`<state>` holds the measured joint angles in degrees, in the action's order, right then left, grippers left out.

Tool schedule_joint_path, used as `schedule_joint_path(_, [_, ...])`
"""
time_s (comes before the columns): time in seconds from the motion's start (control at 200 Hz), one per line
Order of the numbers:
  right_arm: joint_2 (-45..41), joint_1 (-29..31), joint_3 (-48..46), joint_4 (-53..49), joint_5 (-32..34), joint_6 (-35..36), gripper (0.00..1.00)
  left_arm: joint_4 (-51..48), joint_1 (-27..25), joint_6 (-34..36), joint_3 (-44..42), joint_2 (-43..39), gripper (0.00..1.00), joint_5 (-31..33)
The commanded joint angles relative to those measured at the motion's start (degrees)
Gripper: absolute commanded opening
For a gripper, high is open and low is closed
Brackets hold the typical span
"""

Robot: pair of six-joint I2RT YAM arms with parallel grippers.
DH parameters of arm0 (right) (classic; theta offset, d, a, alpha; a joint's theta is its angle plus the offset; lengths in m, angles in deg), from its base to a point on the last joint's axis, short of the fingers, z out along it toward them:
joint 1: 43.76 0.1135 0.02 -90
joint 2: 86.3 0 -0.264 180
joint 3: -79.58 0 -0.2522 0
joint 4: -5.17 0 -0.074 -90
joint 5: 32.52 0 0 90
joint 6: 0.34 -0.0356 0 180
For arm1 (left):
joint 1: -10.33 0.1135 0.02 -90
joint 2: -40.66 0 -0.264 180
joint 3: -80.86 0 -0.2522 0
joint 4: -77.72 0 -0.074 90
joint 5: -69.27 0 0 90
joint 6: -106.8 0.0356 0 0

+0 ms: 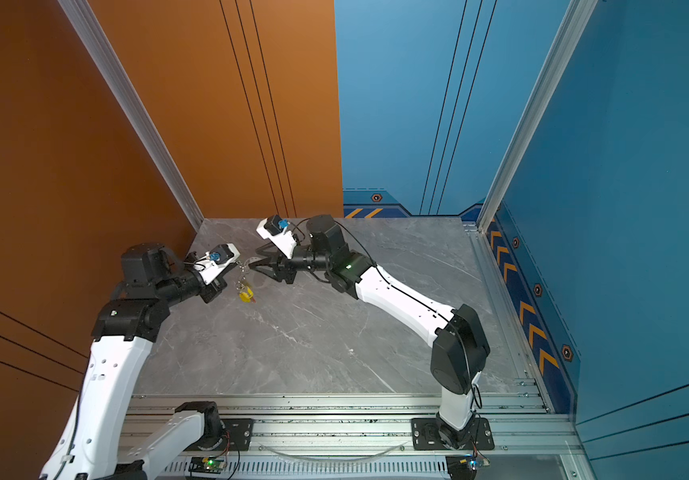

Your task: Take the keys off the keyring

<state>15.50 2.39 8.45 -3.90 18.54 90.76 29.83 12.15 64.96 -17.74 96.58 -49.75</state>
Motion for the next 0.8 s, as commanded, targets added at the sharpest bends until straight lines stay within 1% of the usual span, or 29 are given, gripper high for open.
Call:
schedule_joint_path(0.0, [-3.05,-1.47,-0.82,1.02,0.95,0.22,0.48,-0.59,0.2,0.11,0.15,-0.99,0.0,-2.29])
schedule_joint_path(0.09, [-2.78,-2.66,-0.8,-0.56,1.28,1.78,0.48,-0.71,0.02,0.34,0.18,-1.08,0.0,-3.7])
schedule_joint_path(0.18, [-2.07,-3.37,-0.81,-1.85,1.87,3.09,0.48,-1.47,-0.19,1.03,0.59,-1.24,0.0,-6.59])
schedule_joint_path(0.275, [-0.47,-4.18,0.81,-4.57,2.08,5.05,0.48,-2.1,-0.67,1.3,0.99,-1.17,0.0,-6.67])
schedule_joint_path(0.39, [1.76,-4.84,3.94,-10.33,2.21,8.95,0.48,-3.11,-1.71,2.22,1.6,-1.17,0.0,-6.76])
schedule_joint_path(0.476, [2.18,-5.43,4.2,-10.32,2.55,9.26,0.48,-4.79,-2.62,4.59,1.88,-1.33,0.0,-7.15])
schedule_joint_path(0.656, [4.2,-5.55,6.84,-11.71,2.21,10.36,0.48,-7.4,-5.5,8.13,1.8,-2.03,0.0,-5.11])
schedule_joint_path(0.726, [5.22,-5.62,7.43,-12.76,1.07,10.98,0.48,-8.2,-6.92,8.5,1.84,-2.37,0.0,-3.75])
schedule_joint_path(0.746, [5.5,-5.61,7.4,-13.09,0.72,11.14,0.48,-8.42,-7.21,10.59,1.88,-2.44,0.0,-3.49])
schedule_joint_path(0.796, [6.11,-5.61,8.29,-14.05,-0.48,11.81,0.48,-8.76,-7.9,11.42,2.11,-2.45,0.0,-3.06])
